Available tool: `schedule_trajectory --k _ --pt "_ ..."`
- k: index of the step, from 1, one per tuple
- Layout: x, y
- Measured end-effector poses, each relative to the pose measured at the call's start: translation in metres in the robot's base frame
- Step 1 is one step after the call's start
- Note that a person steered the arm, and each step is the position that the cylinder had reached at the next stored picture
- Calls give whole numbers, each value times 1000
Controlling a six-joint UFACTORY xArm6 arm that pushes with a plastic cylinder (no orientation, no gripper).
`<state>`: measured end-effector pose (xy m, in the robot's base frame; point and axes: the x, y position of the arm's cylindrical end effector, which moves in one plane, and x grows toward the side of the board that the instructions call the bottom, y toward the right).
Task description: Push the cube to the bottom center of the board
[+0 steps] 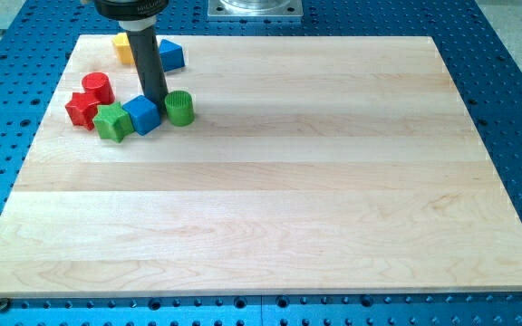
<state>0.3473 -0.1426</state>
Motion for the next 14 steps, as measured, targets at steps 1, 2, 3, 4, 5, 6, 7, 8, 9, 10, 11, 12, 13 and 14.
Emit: schedule_trajectory --k 1,2,3,4,5,6,7,8,9,10,11,12,13,14 --pt "-8 -29" --pt "48 -18" --pt "89 86" --pt "138 138" --pt "141 157" --pt "77 154" --pt "69 94" --pt "72 60" --pt "113 112" --pt "100 115" --pt "84 71" --pt "135 28" --pt "166 97" --pt "144 64"
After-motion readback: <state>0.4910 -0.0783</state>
